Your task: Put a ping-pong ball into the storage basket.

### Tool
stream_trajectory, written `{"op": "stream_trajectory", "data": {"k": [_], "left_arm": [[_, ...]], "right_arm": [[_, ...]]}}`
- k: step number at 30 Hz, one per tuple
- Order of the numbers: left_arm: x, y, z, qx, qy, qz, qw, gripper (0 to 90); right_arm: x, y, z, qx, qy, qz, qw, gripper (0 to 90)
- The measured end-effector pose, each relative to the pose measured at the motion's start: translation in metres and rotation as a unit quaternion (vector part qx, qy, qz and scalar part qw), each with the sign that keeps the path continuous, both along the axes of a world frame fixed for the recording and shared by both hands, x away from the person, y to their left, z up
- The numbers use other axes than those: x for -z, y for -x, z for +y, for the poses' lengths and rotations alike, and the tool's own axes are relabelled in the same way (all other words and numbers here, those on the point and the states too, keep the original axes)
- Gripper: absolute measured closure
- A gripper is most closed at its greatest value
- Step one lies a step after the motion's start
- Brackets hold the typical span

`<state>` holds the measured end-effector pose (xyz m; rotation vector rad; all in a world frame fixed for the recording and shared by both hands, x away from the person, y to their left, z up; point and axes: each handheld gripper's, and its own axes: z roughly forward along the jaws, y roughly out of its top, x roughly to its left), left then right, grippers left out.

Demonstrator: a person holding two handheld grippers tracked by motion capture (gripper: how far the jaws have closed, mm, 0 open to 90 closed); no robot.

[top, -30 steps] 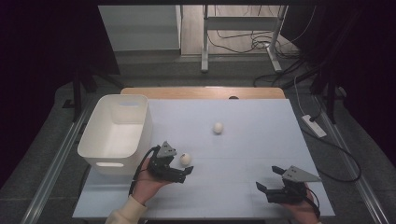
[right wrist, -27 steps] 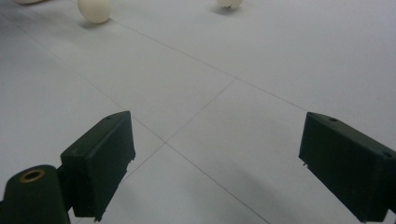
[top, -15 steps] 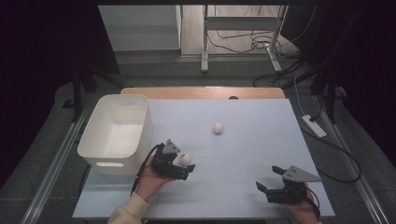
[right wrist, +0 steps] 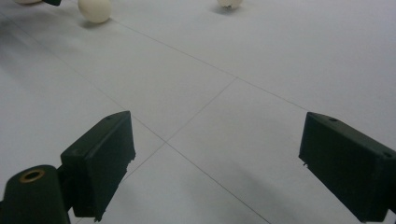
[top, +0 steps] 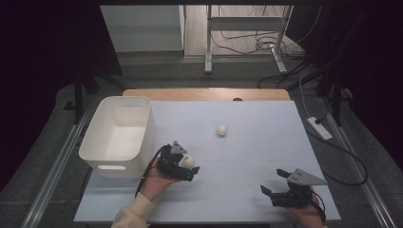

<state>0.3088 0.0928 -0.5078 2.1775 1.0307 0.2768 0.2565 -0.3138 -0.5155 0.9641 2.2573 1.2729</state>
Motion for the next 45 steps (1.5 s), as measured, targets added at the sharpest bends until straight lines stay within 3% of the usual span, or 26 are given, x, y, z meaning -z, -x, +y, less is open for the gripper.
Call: {"op": "stream_trajectory", "data": {"k": [25,34,37,41,45], "left_arm": [[0.012,-0.013,-0.003,-0.002,-0.017,0.027,0.9995,7.6],[0.015,-0.014,-0.004,0.007,-0.028,0.03,0.9991,17.4],[0.015,-0.013,-0.004,0.01,-0.029,0.03,0.9991,24.5],[0.014,-0.012,-0.004,0.015,-0.026,0.024,0.9993,45.1],[0.014,-0.011,-0.004,0.021,-0.025,0.021,0.9992,50.4]], "right_arm": [[0.0,0.0,0.0,0.0,0.001,0.001,1.0,10.5],[0.0,0.0,0.0,0.0,0.001,0.001,1.0,10.5],[0.0,0.0,0.0,0.0,0.002,0.0,1.0,10.5],[0.0,0.0,0.0,0.0,0.002,0.001,1.0,10.5],[0.0,0.0,0.0,0.0,0.001,0.0,1.0,10.5]]}}
